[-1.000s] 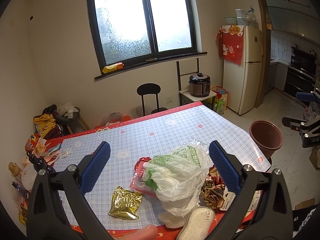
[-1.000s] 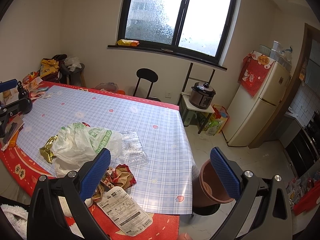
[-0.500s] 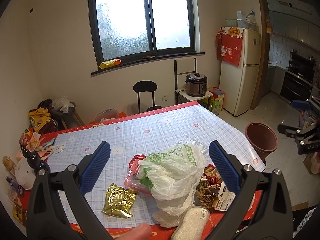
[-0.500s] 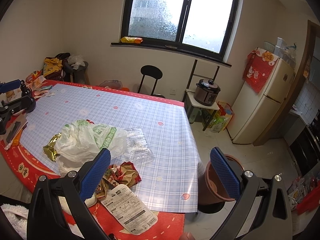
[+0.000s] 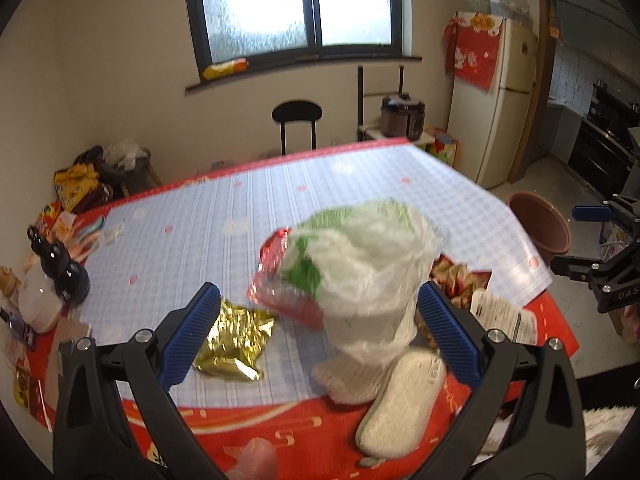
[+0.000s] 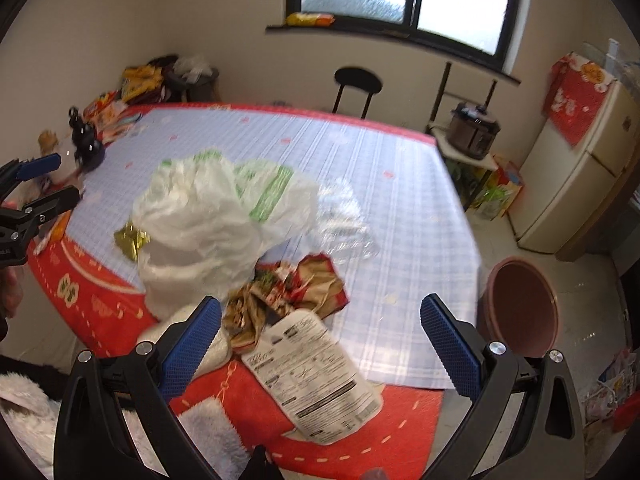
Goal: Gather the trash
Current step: 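Lower the right tool to the clear plastic strip and close on it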
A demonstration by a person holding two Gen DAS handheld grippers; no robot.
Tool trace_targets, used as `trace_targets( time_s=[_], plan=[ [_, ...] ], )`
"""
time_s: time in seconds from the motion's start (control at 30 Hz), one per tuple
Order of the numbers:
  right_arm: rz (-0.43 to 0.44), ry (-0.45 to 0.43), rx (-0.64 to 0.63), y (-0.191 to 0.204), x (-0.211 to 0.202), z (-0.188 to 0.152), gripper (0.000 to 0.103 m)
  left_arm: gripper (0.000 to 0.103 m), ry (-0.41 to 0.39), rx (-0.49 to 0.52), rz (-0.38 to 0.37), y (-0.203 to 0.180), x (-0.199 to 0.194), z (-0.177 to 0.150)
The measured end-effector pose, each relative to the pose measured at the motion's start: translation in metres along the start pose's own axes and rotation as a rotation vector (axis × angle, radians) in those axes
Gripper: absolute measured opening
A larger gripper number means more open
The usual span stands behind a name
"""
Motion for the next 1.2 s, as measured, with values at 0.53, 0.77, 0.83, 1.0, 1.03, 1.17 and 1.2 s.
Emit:
trace_targets(
  time_s=[0.53,0.77,0.83,1.0,1.03,1.17,1.2],
  plan=[
    [0.156,0.153,0.034,0.025,0.070,-0.037,0.085,0.094,0.135,-0.145,-0.031,0.017,0.045,-0.059],
    [0.201,0.193,0.016,0.039,0.088,-0.037,0.078,0.077,0.168,-0.189,-0.060,0.023,0.057,-0.070],
    [0.198,0.214,0.022,0.039,0.093,-0.042,0.078,0.075,0.184,-0.199,-0.071,0.025,0.061,-0.076],
    [0.133,0.279,0.016,0.035,0.107,-0.059,0.078,0.072,0.238,-0.233,-0.106,0.025,0.071,-0.091],
    [0.110,0.297,0.003,0.035,0.110,-0.063,0.079,0.072,0.245,-0.237,-0.112,0.025,0.072,-0.093],
    [0.077,0.336,-0.025,0.036,0.120,-0.076,0.087,0.072,0.264,-0.245,-0.125,0.023,0.077,-0.098],
    [0.078,0.342,-0.027,0.036,0.122,-0.078,0.087,0.072,0.269,-0.248,-0.129,0.023,0.078,-0.099]
  ],
)
Point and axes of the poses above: each gripper's, at about its wrist camera, not at the fingertips, and x roughly the way its jaws point, y to its left, z to its top, the point moved 3 cm from there along x, roughly the way its jaws point, and after that the axes turned 8 degrees about -x, right-handed, at the moved point
